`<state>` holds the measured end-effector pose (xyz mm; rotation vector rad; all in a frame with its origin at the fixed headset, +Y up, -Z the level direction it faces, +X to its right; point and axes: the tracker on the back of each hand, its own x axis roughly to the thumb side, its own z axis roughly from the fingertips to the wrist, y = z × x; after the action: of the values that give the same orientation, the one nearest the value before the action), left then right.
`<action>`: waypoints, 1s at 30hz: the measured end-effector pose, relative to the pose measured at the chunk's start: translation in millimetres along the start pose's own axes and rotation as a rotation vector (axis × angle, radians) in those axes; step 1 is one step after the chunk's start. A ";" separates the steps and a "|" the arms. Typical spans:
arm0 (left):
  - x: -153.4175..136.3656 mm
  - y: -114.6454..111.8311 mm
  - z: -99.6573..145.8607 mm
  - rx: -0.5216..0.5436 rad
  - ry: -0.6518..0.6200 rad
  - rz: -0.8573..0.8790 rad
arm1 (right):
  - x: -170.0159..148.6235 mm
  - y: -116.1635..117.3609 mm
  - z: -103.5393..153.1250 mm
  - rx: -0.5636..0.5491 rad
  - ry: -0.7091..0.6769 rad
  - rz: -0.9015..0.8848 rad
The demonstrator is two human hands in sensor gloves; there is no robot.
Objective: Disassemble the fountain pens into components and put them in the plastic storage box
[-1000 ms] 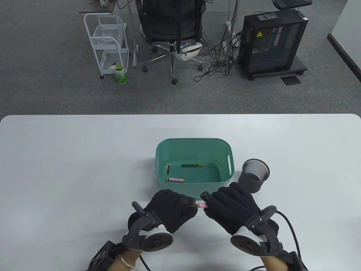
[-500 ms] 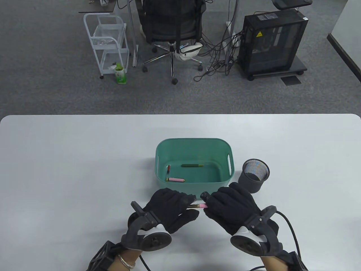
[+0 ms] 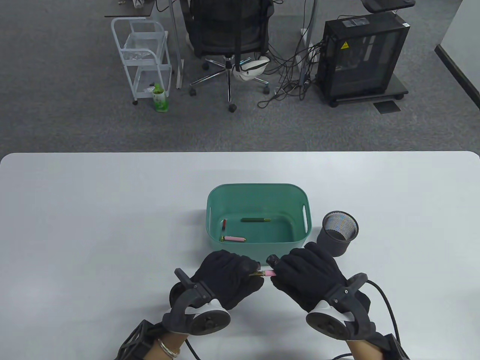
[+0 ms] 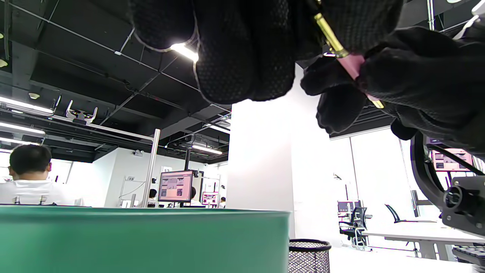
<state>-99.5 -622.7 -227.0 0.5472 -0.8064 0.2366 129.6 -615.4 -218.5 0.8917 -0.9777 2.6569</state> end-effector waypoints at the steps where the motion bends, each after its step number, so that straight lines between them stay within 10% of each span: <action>1: -0.1 -0.1 0.1 -0.001 -0.001 0.003 | 0.1 0.1 0.0 0.001 0.000 0.000; 30: -2.6 -0.9 -0.7 -0.011 -0.003 0.033 | 1.8 0.9 0.1 0.002 -0.006 -0.003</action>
<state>-100.5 -623.0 -229.7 0.5245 -0.8199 0.2614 127.9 -616.2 -217.8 0.9009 -0.9747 2.6552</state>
